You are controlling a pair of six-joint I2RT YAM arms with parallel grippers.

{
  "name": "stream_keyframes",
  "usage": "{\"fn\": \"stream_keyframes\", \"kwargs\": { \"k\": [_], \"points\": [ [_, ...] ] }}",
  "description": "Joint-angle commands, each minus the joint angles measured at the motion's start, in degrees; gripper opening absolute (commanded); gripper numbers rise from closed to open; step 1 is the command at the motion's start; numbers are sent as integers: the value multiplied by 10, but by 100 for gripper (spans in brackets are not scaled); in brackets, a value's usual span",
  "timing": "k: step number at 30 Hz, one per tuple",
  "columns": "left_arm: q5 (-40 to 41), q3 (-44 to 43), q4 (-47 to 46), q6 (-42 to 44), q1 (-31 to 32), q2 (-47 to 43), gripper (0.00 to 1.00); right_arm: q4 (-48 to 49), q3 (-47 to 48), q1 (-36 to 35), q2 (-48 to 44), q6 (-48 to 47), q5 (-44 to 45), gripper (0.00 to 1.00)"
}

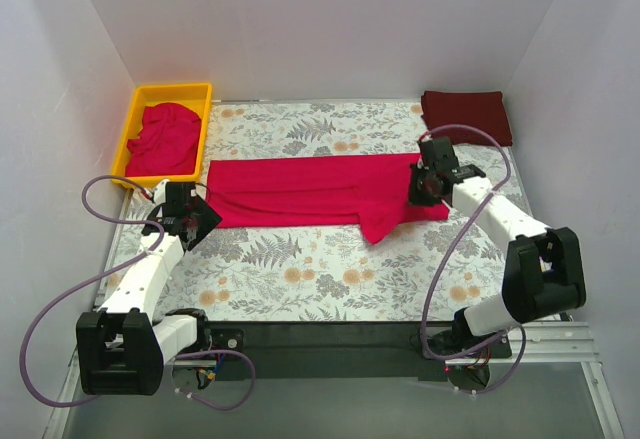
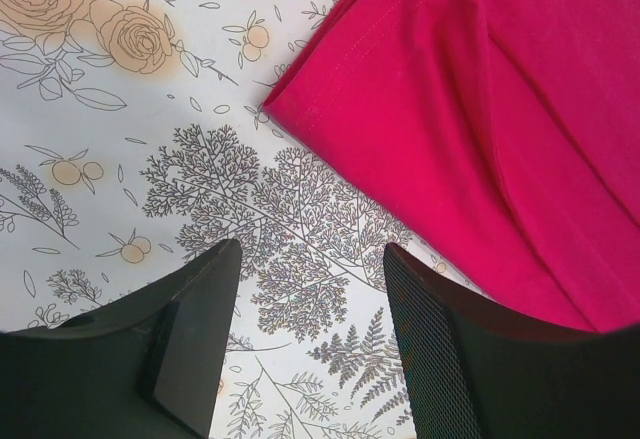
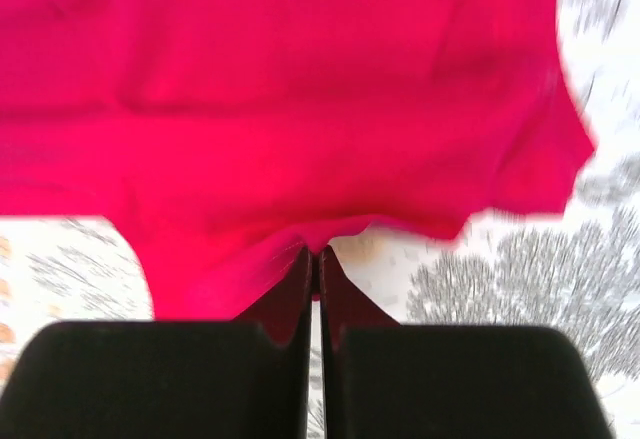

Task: Fold and stack the t-shirts
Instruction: Fold the tshirt

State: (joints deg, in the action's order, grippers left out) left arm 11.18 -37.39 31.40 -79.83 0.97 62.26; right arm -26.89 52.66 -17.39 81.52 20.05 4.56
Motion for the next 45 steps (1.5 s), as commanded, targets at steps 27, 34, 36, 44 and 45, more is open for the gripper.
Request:
{"fn": "stream_keyframes", "kwargs": {
  "k": [27, 34, 36, 44, 45],
  "points": [
    [17, -4, 10, -9, 3, 12, 58, 24, 467, 46, 375, -26, -14, 1],
    [28, -5, 19, -21, 3, 22, 59, 34, 452, 60, 349, -29, -41, 41],
    [41, -8, 23, -30, 2, 30, 59, 33, 398, 63, 323, -24, -41, 48],
    [34, -16, 26, -69, -9, 46, 62, 110, 87, 168, 103, 43, -131, 58],
    [34, -20, 26, -74, -8, 51, 63, 122, 54, 188, 82, 51, -141, 58]
  ]
}}
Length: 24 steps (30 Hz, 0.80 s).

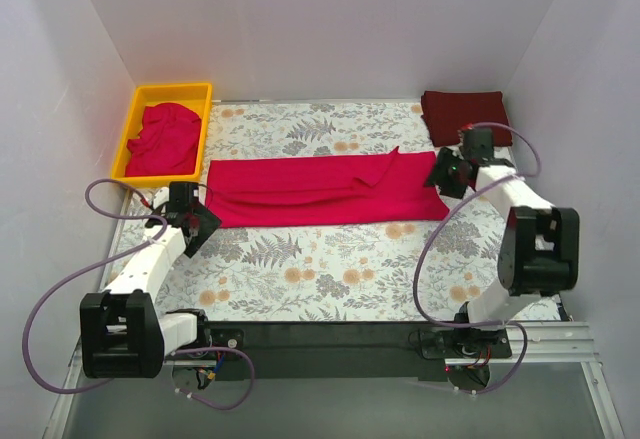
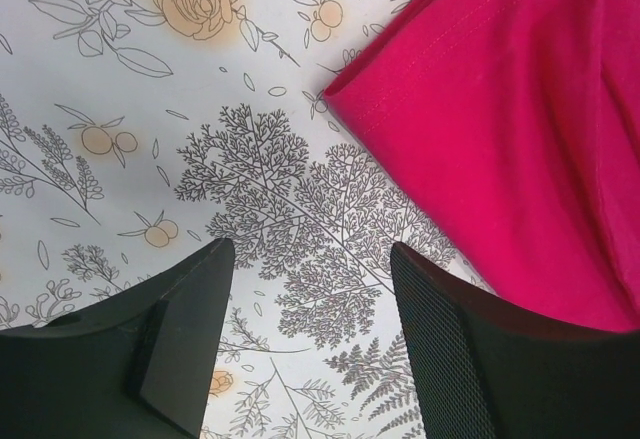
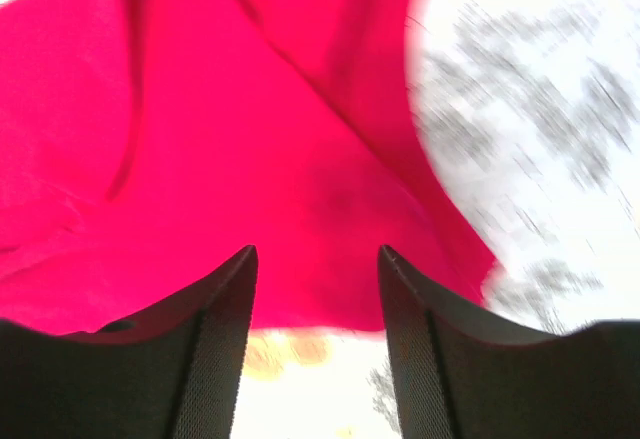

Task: Fold and stack the t-shirts
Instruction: Fold the tshirt

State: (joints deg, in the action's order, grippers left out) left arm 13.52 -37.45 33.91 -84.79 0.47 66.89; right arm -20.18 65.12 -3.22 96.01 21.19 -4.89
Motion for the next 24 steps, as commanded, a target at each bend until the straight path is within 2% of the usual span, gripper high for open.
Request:
{"fn": "stream_keyframes", "kwargs": {
  "k": [1, 2, 5, 9, 16, 24],
  "points": [
    [11, -21, 1, -29, -21, 8, 63, 81, -96, 72, -101, 53, -67, 61],
    [10, -25, -2, -37, -25, 16, 64, 92, -143, 82, -117, 59, -75, 62],
    [1, -32, -15, -52, -30, 33, 65, 123, -203, 117, -163, 74, -99, 64],
    [-7, -40, -33, -64, -39, 67, 65, 154, -249, 151, -180, 90, -131, 63],
    [-40, -65, -57, -78, -40, 114, 65, 216, -295, 167, -157, 114, -173, 61],
    [-45, -75, -69, -90, -40, 159, 63, 243, -319, 170, -125, 124, -157, 61]
  ]
}}
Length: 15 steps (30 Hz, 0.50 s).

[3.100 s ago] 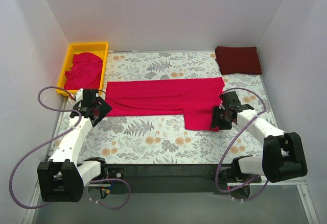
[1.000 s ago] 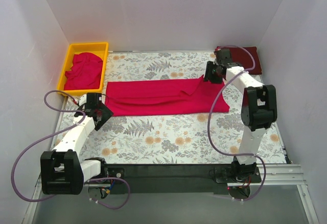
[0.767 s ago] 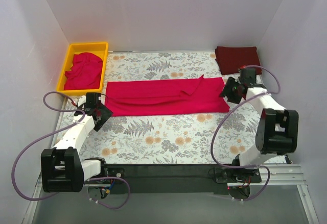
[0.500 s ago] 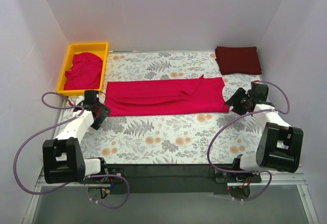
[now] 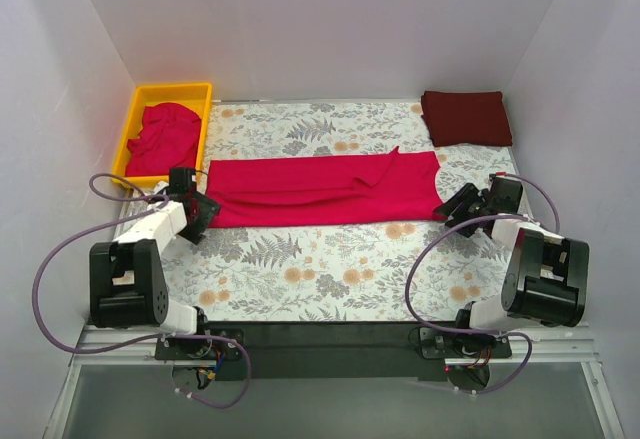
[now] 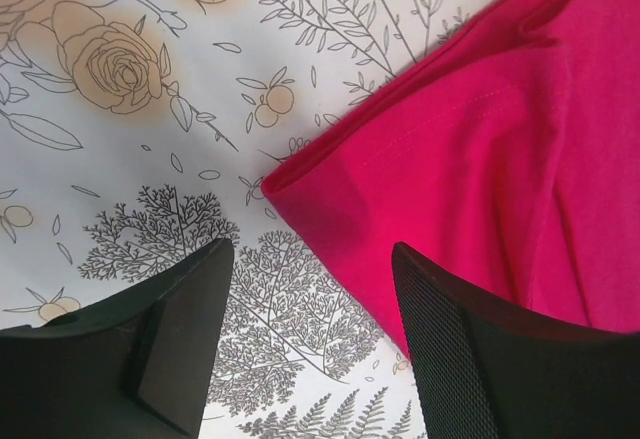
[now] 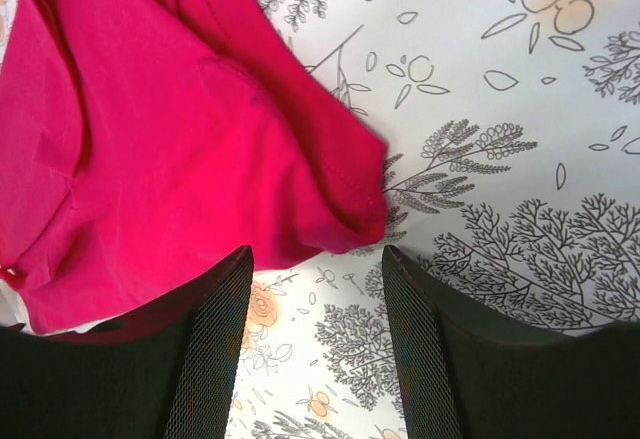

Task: Fold and stack the t-shirts
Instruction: Fold the tshirt

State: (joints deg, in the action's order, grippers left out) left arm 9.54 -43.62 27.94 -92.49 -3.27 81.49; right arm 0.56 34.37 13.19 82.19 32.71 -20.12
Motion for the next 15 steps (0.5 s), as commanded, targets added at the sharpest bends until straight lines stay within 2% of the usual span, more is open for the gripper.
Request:
{"fn": "stream_keyframes", "kwargs": {
  "k": [1, 6, 8, 11, 12, 15],
  "points": [
    [-5, -11, -10, -15, -2, 17, 62, 40, -15, 6, 21, 9, 4, 61],
    [-3, -9, -21, -27, -2, 45, 57, 69, -27, 21, 50, 4, 10, 56],
    [1, -11, -23, -30, -2, 51, 56, 73, -25, 24, 65, -2, 12, 50],
    [10, -13, -20, -33, -2, 61, 46, 74, -17, 31, 80, -12, 14, 36],
    [13, -12, -15, -35, -3, 64, 39, 74, -12, 36, 86, -13, 13, 23],
    [28, -13, 9, -37, -4, 65, 22, 66, -9, 52, 88, -17, 11, 1]
  ]
}}
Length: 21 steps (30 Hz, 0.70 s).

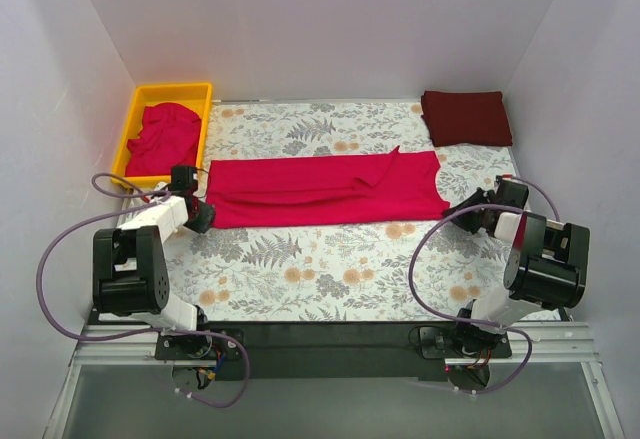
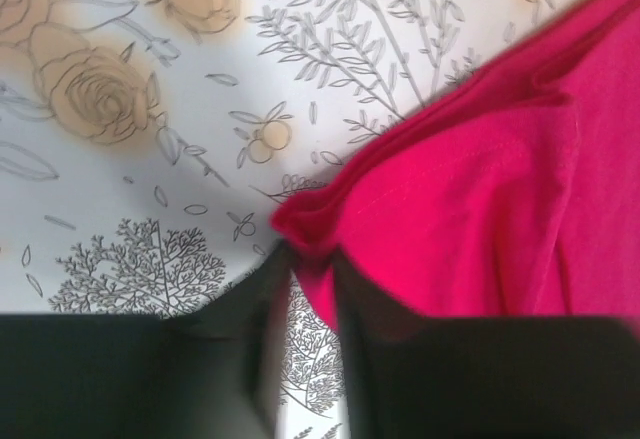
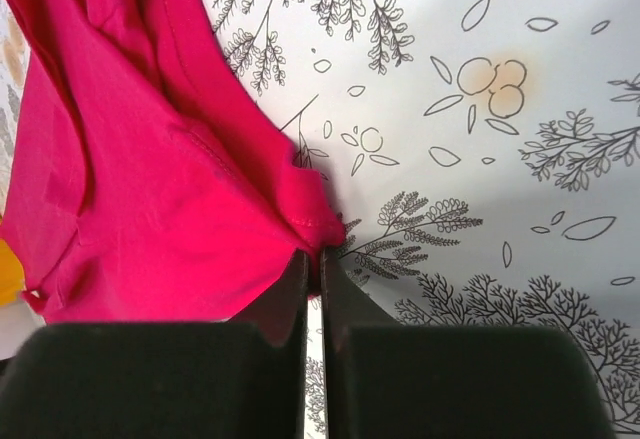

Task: Fold and stack the t-shirts
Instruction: Fold the tshirt

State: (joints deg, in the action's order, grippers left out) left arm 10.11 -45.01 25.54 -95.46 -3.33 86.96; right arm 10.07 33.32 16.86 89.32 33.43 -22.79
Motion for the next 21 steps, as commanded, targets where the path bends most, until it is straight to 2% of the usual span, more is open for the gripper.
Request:
{"fn": "stream_keyframes", "kwargs": {
  "k": [1, 3, 9, 12, 14, 15, 17, 18, 20, 21],
  "points": [
    [32, 2, 42, -11, -4, 3, 8, -32, 2, 22, 15, -24, 40, 1],
    [55, 7, 74, -23, -4, -9, 0, -45, 2, 43, 2, -28, 47, 1],
    [52, 83, 120, -64, -6, -100, 0, -100, 3, 93, -49, -51, 78, 1],
    [46, 127, 131, -83, -8, -152, 0, -131, 5, 96, -63, -64, 92, 1],
    [48, 144, 137, -96, -9, -172, 3, -142, 8, 96, -65, -70, 102, 1],
    [49, 146, 143, -96, -9, -189, 8, -145, 8, 96, -66, -71, 101, 2],
    [49, 143, 151, -96, -9, -202, 15, -150, 8, 96, -68, -76, 100, 11],
    [50, 135, 162, -97, -9, -211, 22, -157, 10, 95, -71, -80, 99, 16],
    [56, 125, 174, -93, -9, -224, 33, -163, 12, 95, -82, -86, 95, 28],
    [60, 114, 182, -83, -10, -231, 37, -167, 12, 95, -99, -93, 99, 38]
  ]
}}
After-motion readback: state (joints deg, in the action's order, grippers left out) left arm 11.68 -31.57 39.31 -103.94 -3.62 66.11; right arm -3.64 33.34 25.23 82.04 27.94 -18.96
